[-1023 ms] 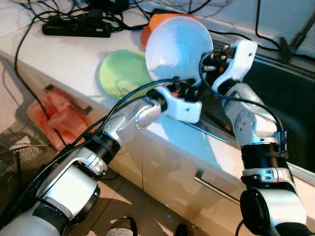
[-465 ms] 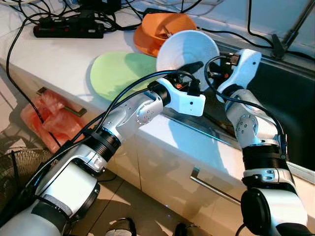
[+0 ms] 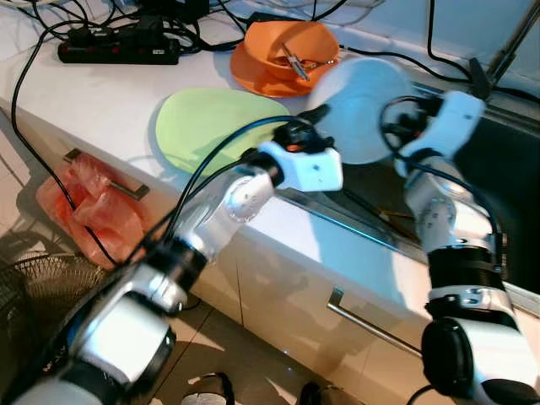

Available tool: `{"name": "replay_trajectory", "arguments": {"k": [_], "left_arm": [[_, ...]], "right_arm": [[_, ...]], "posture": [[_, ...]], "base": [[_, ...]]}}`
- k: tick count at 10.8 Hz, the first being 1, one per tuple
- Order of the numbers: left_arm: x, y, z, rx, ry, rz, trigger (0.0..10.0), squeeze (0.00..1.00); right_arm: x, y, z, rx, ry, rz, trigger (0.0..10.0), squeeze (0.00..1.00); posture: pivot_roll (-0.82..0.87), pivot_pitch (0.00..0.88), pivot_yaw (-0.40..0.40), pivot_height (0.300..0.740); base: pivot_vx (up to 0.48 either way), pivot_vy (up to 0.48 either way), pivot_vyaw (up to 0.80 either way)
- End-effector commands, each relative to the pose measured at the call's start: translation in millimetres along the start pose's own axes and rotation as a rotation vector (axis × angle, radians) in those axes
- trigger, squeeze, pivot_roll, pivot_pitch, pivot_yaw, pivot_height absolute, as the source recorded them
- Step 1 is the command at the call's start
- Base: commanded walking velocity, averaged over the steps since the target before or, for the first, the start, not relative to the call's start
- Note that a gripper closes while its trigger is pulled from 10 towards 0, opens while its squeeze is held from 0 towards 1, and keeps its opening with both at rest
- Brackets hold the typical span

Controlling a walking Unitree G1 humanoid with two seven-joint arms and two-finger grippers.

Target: Kitchen organization

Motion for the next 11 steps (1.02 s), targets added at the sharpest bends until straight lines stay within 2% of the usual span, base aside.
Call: {"name": "replay_trajectory", "arguments": {"k": [1,2,3,4,5,6,7,8,10,11], "left_arm": [[3.6,-0.1,-5.6,0.028,0.093,0.004,10.0,0.0],[2.0,1.0,-3.7,0.03,0.197,-0.012,10.0,0.0],[1.3,3.7,-3.2,0.052,0.391,-0.022,10.0,0.0],[4.8,6.7,-0.4,0.041,0.547,-0.013,10.0,0.0],[8.3,9.9,2.8,0.021,0.667,0.0,10.0,0.0],[8.5,13.9,7.1,-0.004,0.778,-0.007,10.0,0.0],[7.8,17.3,9.3,-0.02,0.834,-0.017,10.0,0.0],[7.3,21.4,13.7,-0.053,0.881,-0.034,10.0,0.0],[9.5,31.4,30.3,-0.16,1.034,-0.082,10.0,0.0],[9.5,33.9,31.4,-0.179,1.048,-0.099,10.0,0.0]], "right_arm": [[19.6,-2.7,0.5,-0.018,-0.001,0.08,0.0,0.0],[21.9,-2.5,4.2,-0.045,0.018,0.098,0.0,0.0],[23.7,-2.4,13.4,-0.096,0.07,0.115,0.0,0.0],[22.0,-2.6,21.0,-0.128,0.078,0.111,0.0,0.0],[19.7,-2.4,26.2,-0.15,0.105,0.106,0.0,0.0],[15.5,-2.2,33.2,-0.177,0.153,0.097,1.5,0.0],[13.5,-1.3,35.8,-0.189,0.215,0.1,8.9,0.0],[11.4,-1.2,39.1,-0.198,0.273,0.099,10.0,0.0],[8.3,-0.6,42.8,-0.191,0.438,0.112,10.0,0.0],[8.4,-0.5,41.2,-0.175,0.486,0.124,10.0,0.0]], "posture": [[0.07,0.113,-0.008,0.74],[0.07,0.11,-0.009,0.74],[0.07,0.108,-0.008,0.74],[0.07,0.108,-0.007,0.74],[0.07,0.106,-0.005,0.74],[0.07,0.104,-0.002,0.74],[0.07,0.105,-0.002,0.74],[0.07,0.108,-0.002,0.74],[0.07,0.117,-0.006,0.74],[0.07,0.13,-0.007,0.74]], "base": [[0.0,0.0,0.0],[0.0,0.0,0.0],[0.0,0.0,0.0],[0.0,0.0,0.0],[0.0,0.0,0.0],[0.0,0.0,0.0],[0.0,0.0,0.0],[0.0,0.0,0.0],[0.0,0.0,0.0],[0.0,0.0,0.0]]}}
Point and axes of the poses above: a point about 5 cm out from each wrist's last joint towards the gripper, its own y axis pointing back from the gripper into the wrist, its own x axis along the axis of the wrist's last joint, z = x × y, the point moved 2 cm from there along -y, pointing out of the wrist towards the gripper, and after that the axes turned 7 degrees about -y, right-handed, at the moved point
